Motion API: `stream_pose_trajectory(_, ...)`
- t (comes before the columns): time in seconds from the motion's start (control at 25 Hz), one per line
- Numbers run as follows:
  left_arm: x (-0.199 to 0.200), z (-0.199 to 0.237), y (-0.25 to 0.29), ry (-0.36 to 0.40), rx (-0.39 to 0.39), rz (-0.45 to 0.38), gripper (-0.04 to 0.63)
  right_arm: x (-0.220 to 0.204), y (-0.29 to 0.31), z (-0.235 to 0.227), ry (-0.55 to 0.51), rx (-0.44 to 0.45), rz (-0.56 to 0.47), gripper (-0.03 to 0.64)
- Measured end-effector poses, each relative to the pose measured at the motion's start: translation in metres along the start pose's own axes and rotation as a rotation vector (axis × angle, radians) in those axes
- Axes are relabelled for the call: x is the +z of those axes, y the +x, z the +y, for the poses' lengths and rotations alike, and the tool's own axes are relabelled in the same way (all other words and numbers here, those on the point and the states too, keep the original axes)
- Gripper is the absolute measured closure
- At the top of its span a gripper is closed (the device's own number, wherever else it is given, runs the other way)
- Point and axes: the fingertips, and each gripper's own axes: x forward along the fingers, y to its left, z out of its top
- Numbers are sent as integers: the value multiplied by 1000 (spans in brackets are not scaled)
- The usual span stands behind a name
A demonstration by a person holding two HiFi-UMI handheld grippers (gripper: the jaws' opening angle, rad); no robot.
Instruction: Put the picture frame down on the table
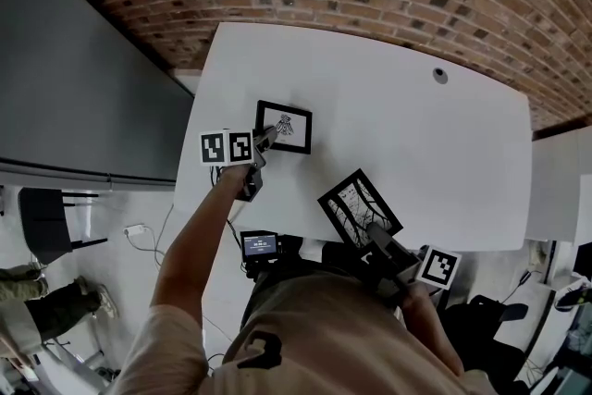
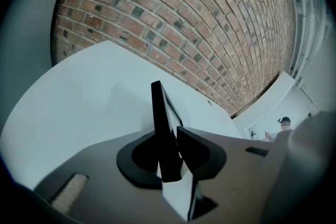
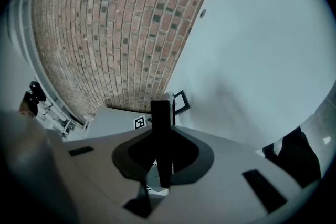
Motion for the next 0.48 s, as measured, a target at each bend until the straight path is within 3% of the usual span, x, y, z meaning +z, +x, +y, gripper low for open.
stream_pose_trajectory(0.48, 2, 20, 4, 90, 100, 32, 454, 1, -2, 1, -5, -1, -5, 589)
